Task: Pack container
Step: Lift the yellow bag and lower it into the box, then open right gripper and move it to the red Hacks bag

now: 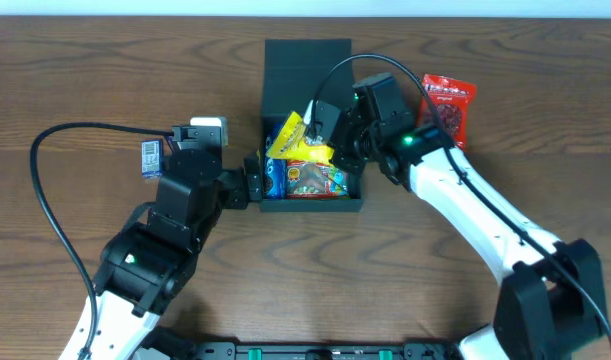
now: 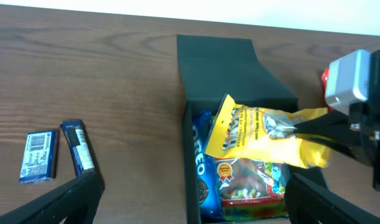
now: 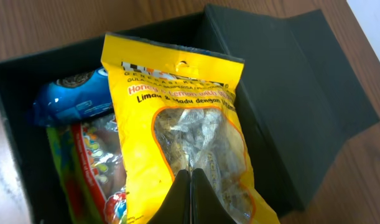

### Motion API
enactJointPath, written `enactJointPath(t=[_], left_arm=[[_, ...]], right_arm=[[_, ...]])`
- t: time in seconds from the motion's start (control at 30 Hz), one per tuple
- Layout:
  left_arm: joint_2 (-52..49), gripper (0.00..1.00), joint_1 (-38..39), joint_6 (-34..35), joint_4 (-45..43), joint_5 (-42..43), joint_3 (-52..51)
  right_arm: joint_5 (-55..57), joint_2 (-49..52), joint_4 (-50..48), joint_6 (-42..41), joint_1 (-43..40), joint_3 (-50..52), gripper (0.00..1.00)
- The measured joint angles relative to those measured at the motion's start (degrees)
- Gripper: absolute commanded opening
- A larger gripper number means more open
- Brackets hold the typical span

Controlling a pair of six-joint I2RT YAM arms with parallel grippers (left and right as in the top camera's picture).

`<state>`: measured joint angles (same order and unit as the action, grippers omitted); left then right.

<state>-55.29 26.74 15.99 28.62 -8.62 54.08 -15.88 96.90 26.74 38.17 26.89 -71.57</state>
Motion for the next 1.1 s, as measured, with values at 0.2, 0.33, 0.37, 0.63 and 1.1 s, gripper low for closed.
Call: enactJointPath(t=[0.2,0.33,0.37,0.63,1.1], left_arm=[[0.0,0.95,0.0,0.0,0.1,0.0,0.0],[0.0,0.95,0.0,0.0,0.1,-0.1,0.0],[0.0,0.95,0.0,0.0,0.1,-0.4,0.0],[0.0,0.95,0.0,0.0,1.1,-2.3,0.0],[0.0,0.95,0.0,-0.4,1.2,-2.3,0.0]], right_arm=[[3.7,0.2,-3.2,0.7,0.0,0.0,0.99],[8.2,0.2,-3.4,-3.8,0.0,0.0,0.99],[9.5,0.2,-3.4,-5.9,0.0,0.0,0.99],[8.8,-0.8,2.1,-20.7,0.0,0.0,0.02],[-4.2,5.9,6.2,-22.6,1.9,0.0,0.01]])
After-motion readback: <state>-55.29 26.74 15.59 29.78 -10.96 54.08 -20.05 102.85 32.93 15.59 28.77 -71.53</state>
